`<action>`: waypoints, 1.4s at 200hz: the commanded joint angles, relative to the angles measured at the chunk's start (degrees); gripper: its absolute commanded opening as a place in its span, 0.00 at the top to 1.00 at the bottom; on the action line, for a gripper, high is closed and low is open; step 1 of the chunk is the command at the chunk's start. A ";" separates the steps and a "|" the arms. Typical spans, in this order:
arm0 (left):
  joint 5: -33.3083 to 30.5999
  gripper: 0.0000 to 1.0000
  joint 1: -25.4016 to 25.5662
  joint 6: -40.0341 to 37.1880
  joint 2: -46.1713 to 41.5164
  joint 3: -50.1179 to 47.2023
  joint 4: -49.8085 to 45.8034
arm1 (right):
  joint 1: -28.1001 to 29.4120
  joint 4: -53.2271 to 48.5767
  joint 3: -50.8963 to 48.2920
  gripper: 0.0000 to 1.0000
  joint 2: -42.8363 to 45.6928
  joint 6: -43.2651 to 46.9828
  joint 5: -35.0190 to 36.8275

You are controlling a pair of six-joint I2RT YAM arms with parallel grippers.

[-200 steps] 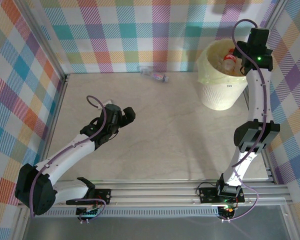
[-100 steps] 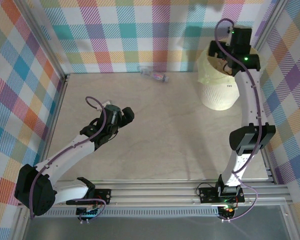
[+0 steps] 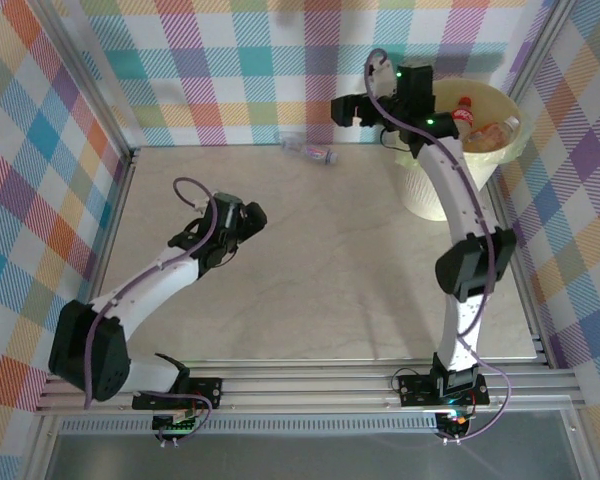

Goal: Put the plastic bottles in the bin

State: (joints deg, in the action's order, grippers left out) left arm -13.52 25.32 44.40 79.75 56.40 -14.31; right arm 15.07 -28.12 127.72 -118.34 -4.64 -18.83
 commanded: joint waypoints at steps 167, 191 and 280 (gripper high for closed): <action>0.97 0.00 -6.51 -4.62 34.37 32.21 3.10 | 2.07 10.18 29.54 0.00 -46.92 40.31 4.41; 1.23 0.00 -6.77 -5.33 37.20 34.33 2.88 | 2.83 11.77 29.72 0.02 -48.58 41.73 1.34; 1.04 0.00 -7.92 -5.37 40.57 35.97 1.94 | 5.53 15.91 29.63 0.29 -50.92 45.42 2.00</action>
State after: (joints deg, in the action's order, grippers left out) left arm -12.51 17.98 39.99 120.22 90.87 -12.08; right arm 19.68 -14.85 156.00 -168.07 38.48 -15.11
